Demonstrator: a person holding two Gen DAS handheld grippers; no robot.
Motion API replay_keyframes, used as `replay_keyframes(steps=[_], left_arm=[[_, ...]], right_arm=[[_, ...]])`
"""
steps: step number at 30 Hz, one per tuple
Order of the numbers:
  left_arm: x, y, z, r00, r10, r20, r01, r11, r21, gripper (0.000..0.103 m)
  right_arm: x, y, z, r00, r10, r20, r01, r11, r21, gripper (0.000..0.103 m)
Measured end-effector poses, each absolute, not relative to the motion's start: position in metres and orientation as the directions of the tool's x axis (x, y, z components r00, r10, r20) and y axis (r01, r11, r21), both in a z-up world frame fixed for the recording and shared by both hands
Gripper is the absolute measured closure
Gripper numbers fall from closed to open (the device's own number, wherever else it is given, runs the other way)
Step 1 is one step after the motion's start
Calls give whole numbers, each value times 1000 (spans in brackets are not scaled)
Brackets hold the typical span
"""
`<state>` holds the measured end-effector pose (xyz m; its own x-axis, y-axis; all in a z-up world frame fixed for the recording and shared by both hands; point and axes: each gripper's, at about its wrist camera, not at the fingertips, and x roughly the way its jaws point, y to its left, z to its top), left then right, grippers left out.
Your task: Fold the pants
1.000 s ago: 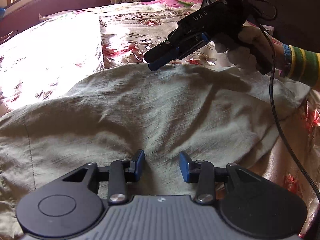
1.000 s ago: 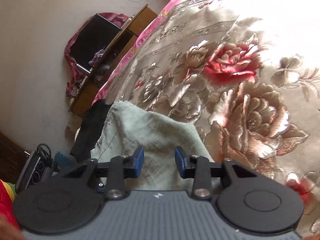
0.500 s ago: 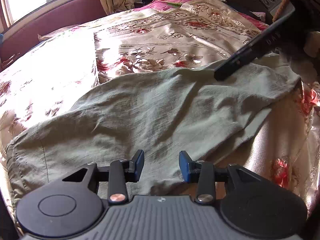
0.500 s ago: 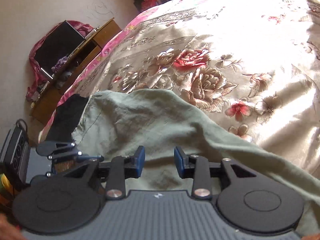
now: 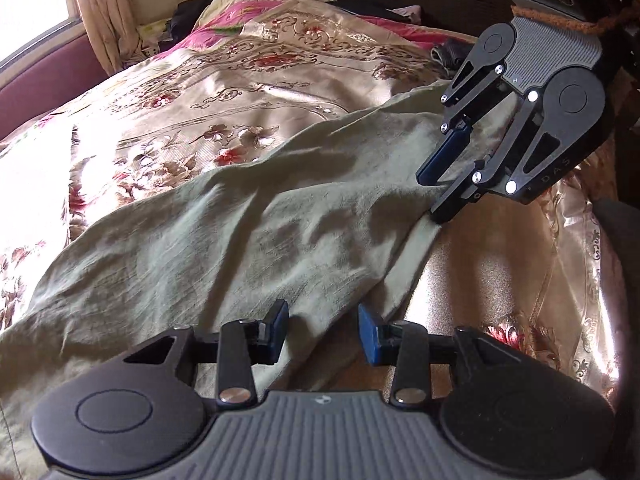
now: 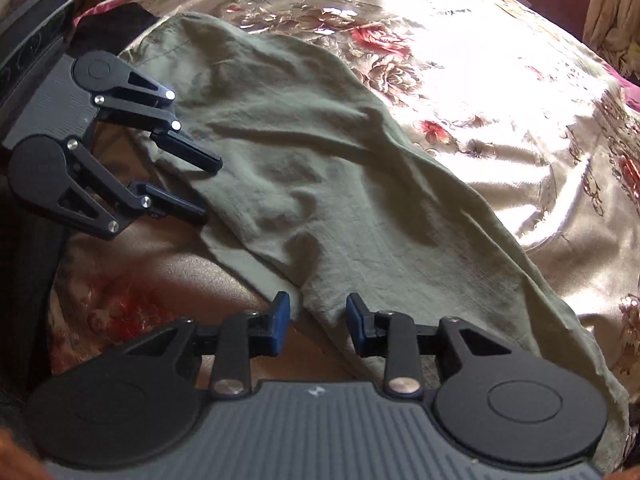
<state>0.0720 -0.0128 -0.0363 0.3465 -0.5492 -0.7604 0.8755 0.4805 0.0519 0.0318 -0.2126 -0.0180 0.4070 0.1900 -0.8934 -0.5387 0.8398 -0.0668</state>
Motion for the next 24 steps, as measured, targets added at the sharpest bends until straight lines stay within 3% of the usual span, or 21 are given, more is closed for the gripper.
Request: replay_keyframes(steps=[2,4,6,9,13,19,21,24], left_arm=[[69,-15,-40,354,-532,-769,881,465,84,52],[70,-13,-41,337,-533,-776,886,458,70,61],[75,-9,-38,303,-544,-783,887,462,22,72],[81,-3,-30,265,-561,-784,886,463,-32,82],[79,2,-23,246,-557,-793,897,441,-32,83],[74,-7,-32,233,-517,-824,907,422,-8,82],[72,-5,-21,228,-544,-808,911,411,-19,82],[67,-7,-8,248,-573,-781,916,401,-3,81]], right_arm=[[33,-210,-23,424,173,-889,-532,842,-90,71],[35,-212,-25,431,165,-887,-515,852,-92,76],[38,-221,-22,413,187,-891,-477,878,-37,98],[36,-233,-10,414,233,-880,-426,904,38,99],[21,-237,3,408,287,-867,-443,892,87,99],[22,-225,-25,397,229,-889,-424,905,43,96],[13,-237,-15,439,231,-868,-344,936,75,83],[-10,-278,1,514,233,-825,-156,972,177,75]])
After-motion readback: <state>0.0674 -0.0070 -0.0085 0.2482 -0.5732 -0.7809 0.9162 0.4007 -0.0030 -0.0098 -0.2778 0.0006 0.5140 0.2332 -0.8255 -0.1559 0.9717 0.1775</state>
